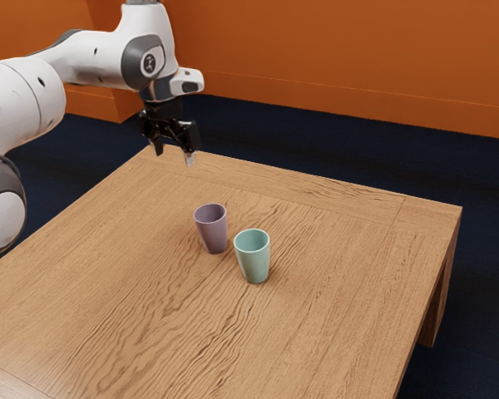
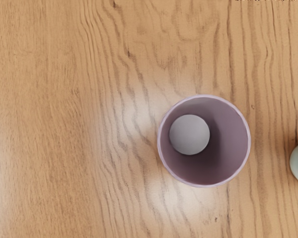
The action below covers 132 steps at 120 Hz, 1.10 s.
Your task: Place the left cup onto the right cup
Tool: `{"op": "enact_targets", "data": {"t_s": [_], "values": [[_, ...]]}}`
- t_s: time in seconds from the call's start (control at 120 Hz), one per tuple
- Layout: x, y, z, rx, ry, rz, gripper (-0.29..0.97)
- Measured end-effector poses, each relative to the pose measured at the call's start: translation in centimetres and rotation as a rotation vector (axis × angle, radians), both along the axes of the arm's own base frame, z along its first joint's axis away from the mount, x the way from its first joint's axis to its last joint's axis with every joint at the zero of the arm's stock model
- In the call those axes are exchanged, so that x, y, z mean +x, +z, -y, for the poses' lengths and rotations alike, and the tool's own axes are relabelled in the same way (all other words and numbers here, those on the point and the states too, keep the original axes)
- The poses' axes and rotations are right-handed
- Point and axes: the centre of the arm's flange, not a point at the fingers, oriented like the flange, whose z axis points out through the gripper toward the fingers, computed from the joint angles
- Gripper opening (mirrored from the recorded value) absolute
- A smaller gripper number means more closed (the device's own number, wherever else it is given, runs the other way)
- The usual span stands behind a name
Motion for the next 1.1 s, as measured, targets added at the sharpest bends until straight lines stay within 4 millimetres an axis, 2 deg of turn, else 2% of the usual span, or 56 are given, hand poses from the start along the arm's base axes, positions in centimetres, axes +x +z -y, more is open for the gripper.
{"op": "enact_targets", "data": {"t_s": [0.242,0.425,0.783,1.1], "values": [[1.5,-3.6,-0.7,0.001,-0.009,0.014,0.68],[2.5,-7.0,-0.8,-0.003,-0.022,0.018,0.68],[3.1,-11.7,-0.8,-0.025,-0.028,0.007,0.68],[3.0,-13.8,-0.8,-0.044,-0.021,0.003,0.68]]}}
